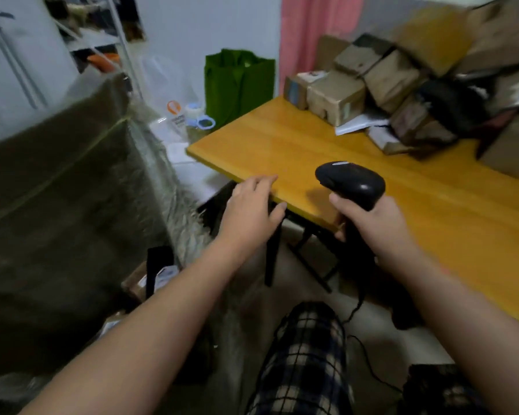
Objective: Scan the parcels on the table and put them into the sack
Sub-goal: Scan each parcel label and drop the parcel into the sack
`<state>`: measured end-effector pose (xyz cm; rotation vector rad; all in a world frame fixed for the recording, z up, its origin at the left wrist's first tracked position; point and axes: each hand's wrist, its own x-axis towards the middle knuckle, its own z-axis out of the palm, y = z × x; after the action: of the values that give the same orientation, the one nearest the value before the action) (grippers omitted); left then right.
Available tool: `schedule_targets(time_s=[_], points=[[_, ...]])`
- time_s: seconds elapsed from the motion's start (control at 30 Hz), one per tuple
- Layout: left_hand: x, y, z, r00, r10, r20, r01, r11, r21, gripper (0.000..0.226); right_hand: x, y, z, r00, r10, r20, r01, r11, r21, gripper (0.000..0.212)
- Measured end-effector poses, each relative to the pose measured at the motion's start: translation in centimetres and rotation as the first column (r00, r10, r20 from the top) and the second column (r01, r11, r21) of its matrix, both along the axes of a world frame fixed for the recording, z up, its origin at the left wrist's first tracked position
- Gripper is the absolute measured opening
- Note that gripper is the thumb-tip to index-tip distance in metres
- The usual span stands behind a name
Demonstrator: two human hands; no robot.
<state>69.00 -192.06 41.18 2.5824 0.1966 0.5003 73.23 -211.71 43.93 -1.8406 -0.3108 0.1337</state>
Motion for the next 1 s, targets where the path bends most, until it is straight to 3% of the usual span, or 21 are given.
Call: schedule_targets(time_s=[0.27,0.43,0.57,0.63,0.73,0.8,0.87,0.93,1.0], points=[[10.2,-11.8,3.6,0.956,-0.294,0.027,0.291,0.954,0.078,0.062,3.1,-11.7,5.1,0.957,-0.285,-0.060,0.289,0.953,0.092,0.018],[18.3,-17.1,5.9,0.952,-0.299,0.066,0.270,0.923,0.275,0.081,5.8,-17.0,6.2,0.931,-0.356,-0.082,0.364,0.922,0.132,0.021],[23.7,-19.5,7.2,0.961,-0.268,0.072,0.198,0.844,0.499,0.095,8.0,-18.7,6.4,0.932,-0.349,-0.098,0.361,0.918,0.163,0.024],[25.5,-19.9,7.7,0.958,-0.277,0.073,0.182,0.786,0.591,0.093,8.7,-19.1,6.3,0.931,-0.347,-0.109,0.362,0.915,0.180,0.023],[27.5,-19.9,8.8,0.941,-0.336,0.036,0.228,0.711,0.665,0.071,9.0,-19.5,5.9,0.926,-0.353,-0.131,0.374,0.905,0.203,0.024],[27.5,-20.0,9.8,0.903,-0.429,0.031,0.314,0.706,0.635,0.055,8.9,-20.0,5.8,0.919,-0.366,-0.146,0.391,0.892,0.225,0.025],[26.6,-20.1,10.4,0.841,-0.515,0.169,0.379,0.781,0.496,0.050,8.4,-20.7,5.7,0.913,-0.379,-0.148,0.405,0.879,0.251,0.028],[24.8,-20.4,10.8,0.814,-0.500,0.294,0.442,0.863,0.244,0.045,7.6,-21.5,5.7,0.914,-0.386,-0.128,0.407,0.872,0.274,0.029],[22.9,-20.6,10.7,0.820,-0.460,0.341,0.499,0.866,-0.030,0.032,6.5,-22.1,5.7,0.917,-0.385,-0.101,0.397,0.869,0.295,0.028]])
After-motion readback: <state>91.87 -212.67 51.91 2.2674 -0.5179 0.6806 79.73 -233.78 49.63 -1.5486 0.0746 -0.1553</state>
